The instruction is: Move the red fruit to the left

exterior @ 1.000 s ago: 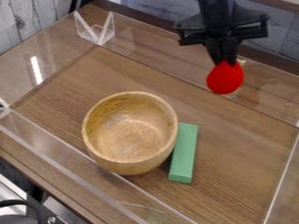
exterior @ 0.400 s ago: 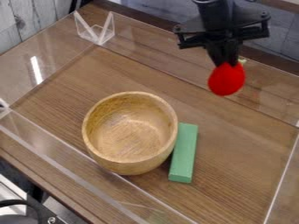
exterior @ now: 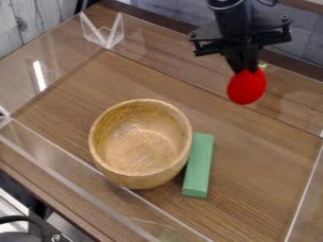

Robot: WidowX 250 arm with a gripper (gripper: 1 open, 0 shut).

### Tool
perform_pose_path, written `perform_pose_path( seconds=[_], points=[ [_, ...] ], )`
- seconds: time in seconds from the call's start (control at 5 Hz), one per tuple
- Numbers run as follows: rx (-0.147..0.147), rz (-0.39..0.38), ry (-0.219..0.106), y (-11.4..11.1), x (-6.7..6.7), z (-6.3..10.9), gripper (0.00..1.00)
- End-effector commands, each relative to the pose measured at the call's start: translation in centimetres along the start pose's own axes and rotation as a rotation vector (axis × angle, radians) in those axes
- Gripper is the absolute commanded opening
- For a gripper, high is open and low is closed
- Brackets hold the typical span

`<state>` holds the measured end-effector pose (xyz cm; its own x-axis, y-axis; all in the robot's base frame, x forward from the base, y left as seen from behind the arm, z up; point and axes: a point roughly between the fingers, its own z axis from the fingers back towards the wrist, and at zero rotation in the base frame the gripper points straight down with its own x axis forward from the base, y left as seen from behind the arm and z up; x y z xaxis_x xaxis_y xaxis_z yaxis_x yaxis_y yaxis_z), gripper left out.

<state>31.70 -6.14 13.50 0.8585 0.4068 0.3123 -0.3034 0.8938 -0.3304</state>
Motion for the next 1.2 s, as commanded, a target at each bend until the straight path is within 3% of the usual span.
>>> perform_pose_path(
  seconds=[0.0,0.4,0.8,1.0],
  points=[
    [-0.002,0.024,-0.064,2.0,1.3,1.9,0.00],
    [0.056,0.062,-0.095,8.6,2.9,3.8,0.00],
    [0.085,0.047,-0.115,13.5,4.2,4.7,0.00],
    [0.099,0.036,-0.120,15.5,4.3,4.3,0.00]
  ],
)
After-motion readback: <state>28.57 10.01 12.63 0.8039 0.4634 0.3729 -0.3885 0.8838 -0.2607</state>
